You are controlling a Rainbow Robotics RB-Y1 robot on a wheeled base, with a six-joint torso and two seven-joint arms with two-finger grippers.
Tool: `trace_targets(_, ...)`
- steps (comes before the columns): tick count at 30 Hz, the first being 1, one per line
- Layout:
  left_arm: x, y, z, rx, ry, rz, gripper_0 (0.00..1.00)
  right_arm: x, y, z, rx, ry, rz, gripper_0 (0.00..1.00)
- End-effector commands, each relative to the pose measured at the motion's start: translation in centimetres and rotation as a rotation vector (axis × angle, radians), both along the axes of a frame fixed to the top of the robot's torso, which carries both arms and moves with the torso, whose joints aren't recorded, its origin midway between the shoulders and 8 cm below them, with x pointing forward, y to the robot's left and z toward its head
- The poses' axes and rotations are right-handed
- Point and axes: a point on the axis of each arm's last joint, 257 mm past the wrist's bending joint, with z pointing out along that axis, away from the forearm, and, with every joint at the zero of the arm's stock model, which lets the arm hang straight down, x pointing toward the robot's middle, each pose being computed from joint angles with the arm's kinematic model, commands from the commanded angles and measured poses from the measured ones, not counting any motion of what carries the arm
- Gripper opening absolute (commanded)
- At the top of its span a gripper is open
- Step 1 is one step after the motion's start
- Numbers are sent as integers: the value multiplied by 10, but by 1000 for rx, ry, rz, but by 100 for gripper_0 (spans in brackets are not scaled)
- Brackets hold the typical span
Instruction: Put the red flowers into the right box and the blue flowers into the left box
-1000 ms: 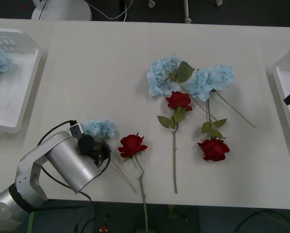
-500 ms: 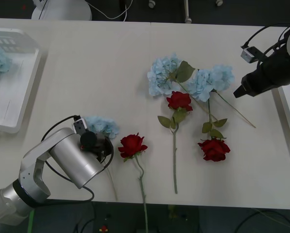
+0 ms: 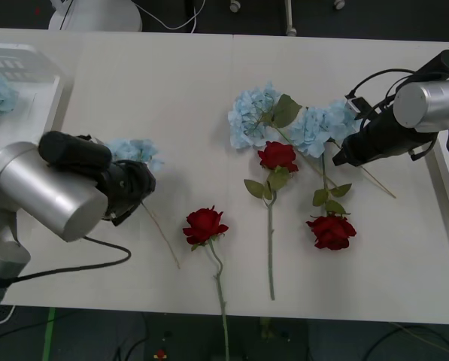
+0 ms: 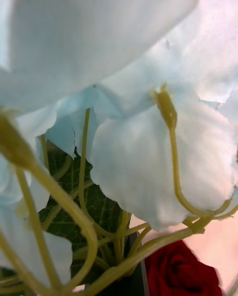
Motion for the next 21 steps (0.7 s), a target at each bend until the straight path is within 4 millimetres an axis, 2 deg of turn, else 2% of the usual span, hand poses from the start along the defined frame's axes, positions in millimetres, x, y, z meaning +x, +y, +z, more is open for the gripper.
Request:
trace_targets(1,36,32,94,39,-146,-55,0,21,25,25,-11,-62,57,91)
trace_targets(5,58,70,145,65,-197,-41,0,22,29,20,-21,-69,69,91)
trace_targets(7,66,88,160,82,-213,-32,0,23,31,19,-22,-71,72,91)
trace_targets(9,77,116,176,108,-232,-20,0,23,32,18,-28,-74,78,90)
trace_targets(14,97,181,197,167,-266,9,0,25,33,16,-40,-81,84,88)
trace_targets(16,104,213,203,210,-276,9,0,26,31,14,-42,-86,83,86)
trace_targets(19,113,252,209,252,-282,13,0,29,32,13,-50,-95,91,77)
trace_targets(21,118,278,211,292,-281,19,0,29,32,13,-56,-98,96,66)
